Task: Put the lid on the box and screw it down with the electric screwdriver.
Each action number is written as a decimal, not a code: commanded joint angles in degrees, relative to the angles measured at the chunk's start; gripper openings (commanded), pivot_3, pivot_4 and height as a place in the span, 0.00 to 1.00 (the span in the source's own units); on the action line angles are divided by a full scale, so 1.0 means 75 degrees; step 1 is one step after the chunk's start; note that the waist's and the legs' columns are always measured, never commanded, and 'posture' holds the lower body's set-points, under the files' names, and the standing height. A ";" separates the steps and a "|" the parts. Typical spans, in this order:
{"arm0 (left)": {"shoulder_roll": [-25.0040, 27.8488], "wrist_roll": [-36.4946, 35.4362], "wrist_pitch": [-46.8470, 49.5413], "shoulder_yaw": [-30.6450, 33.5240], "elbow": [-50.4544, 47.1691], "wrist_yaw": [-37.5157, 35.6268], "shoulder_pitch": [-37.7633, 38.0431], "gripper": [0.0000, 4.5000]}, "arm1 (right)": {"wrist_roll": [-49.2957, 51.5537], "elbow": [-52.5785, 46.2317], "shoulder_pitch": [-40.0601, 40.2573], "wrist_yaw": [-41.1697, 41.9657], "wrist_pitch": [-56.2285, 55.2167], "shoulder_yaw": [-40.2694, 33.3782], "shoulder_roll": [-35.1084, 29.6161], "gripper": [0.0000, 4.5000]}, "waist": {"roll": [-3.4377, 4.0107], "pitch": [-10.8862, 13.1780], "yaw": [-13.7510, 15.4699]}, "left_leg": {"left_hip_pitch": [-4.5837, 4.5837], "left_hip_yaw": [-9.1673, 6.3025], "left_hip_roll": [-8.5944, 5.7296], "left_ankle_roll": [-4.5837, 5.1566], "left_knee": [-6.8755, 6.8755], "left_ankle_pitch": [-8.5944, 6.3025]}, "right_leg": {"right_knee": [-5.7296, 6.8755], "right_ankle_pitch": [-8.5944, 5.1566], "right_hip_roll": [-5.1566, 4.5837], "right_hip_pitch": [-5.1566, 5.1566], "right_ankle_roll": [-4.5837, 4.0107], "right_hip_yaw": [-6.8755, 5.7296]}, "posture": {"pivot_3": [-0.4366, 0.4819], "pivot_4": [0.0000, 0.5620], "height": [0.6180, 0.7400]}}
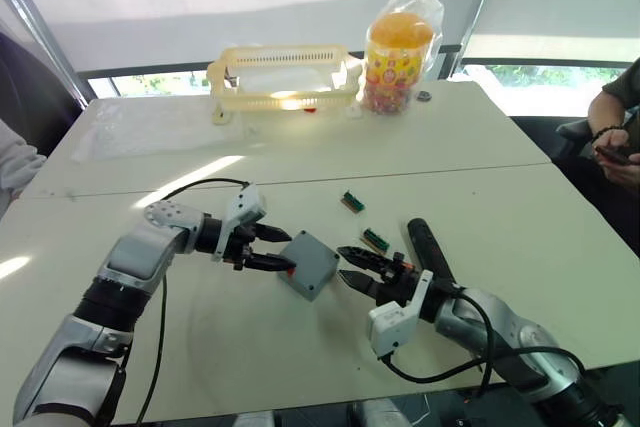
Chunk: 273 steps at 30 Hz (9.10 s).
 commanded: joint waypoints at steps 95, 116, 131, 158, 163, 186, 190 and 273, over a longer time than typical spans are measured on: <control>-0.0693 0.0702 -0.0400 0.0585 -0.0339 0.1702 0.1344 0.68 | 0.5485 -0.1058 -0.0139 0.2132 0.7247 0.0030 0.1626 0.56 | 0.0001 0.0000 0.0141 | 0.0008 -0.0003 0.0001 0.0001 0.0004 0.0000 | 0.0000 0.0001 0.0000 0.0014 0.0000 -0.0005 | 0.48 0.27 1.00; -0.0554 0.0393 0.0281 0.0552 -0.1478 0.1699 0.1998 0.68 | 0.5640 -0.0685 -0.0420 0.2445 0.7016 -0.0134 0.1641 0.56 | 0.0001 0.0000 0.0135 | 0.0009 -0.0003 0.0001 0.0001 0.0002 -0.0001 | -0.0001 0.0000 0.0000 0.0014 0.0000 -0.0005 | 0.48 0.27 1.00; 0.1025 -0.1425 0.1656 0.1935 -0.2351 0.0791 0.0883 0.13 | 0.7536 -0.2995 0.0129 0.2006 0.9506 -0.2764 0.1274 0.57 | 0.0001 0.0002 0.0129 | -0.0003 -0.0005 0.0002 0.0001 0.0001 -0.0001 | -0.0004 0.0000 -0.0001 0.0001 0.0000 -0.0008 | 0.48 0.27 1.00; 0.1263 -0.0757 0.1198 0.0630 -0.3443 0.1300 0.0946 0.00 | 0.7381 -0.0658 -0.1044 0.1237 0.9533 -0.1933 0.1542 0.30 | 0.0004 0.0003 0.0115 | -0.0006 -0.0001 0.0003 0.0001 -0.0003 -0.0001 | -0.0006 -0.0001 0.0002 -0.0006 -0.0001 -0.0002 | 0.48 0.27 1.00; 0.1220 -0.0664 0.1128 0.0583 -0.3348 0.1325 0.0944 0.00 | 0.7407 -0.0581 -0.1044 0.1226 0.9503 -0.1917 0.1540 0.30 | 0.0004 0.0003 0.0116 | -0.0007 -0.0001 0.0003 0.0001 -0.0003 -0.0001 | -0.0007 -0.0001 0.0002 -0.0006 -0.0001 -0.0002 | 0.48 0.27 1.00; 0.1102 -0.0523 0.0987 0.0492 -0.3298 0.1552 0.0965 0.00 | 0.7361 -0.0357 -0.1050 0.1237 0.9349 -0.1737 0.1510 0.00 | 0.0004 0.0003 0.0115 | -0.0007 -0.0001 0.0003 0.0001 -0.0003 -0.0001 | -0.0007 -0.0001 0.0002 -0.0006 0.0000 -0.0002 | 0.48 0.27 1.00; 0.1105 -0.0531 0.0973 0.0479 -0.3282 0.1567 0.0961 0.00 | 0.7412 -0.0525 -0.1036 0.1207 0.9384 -0.1842 0.1495 0.00 | 0.0004 0.0003 0.0115 | -0.0007 -0.0001 0.0003 0.0001 -0.0004 -0.0001 | -0.0007 -0.0001 0.0002 -0.0006 0.0000 -0.0002 | 0.48 0.27 1.00; 0.1524 -0.0814 0.1016 0.1164 -0.3012 0.1413 0.1331 0.00 | 0.8129 -0.0824 -0.1801 0.2031 0.9178 -0.0537 0.1613 0.00 | 0.0007 0.0007 0.0108 | -0.0011 0.0000 0.0005 0.0003 -0.0010 -0.0002 | -0.0010 -0.0002 0.0003 -0.0014 -0.0002 -0.0003 | 0.48 0.27 1.00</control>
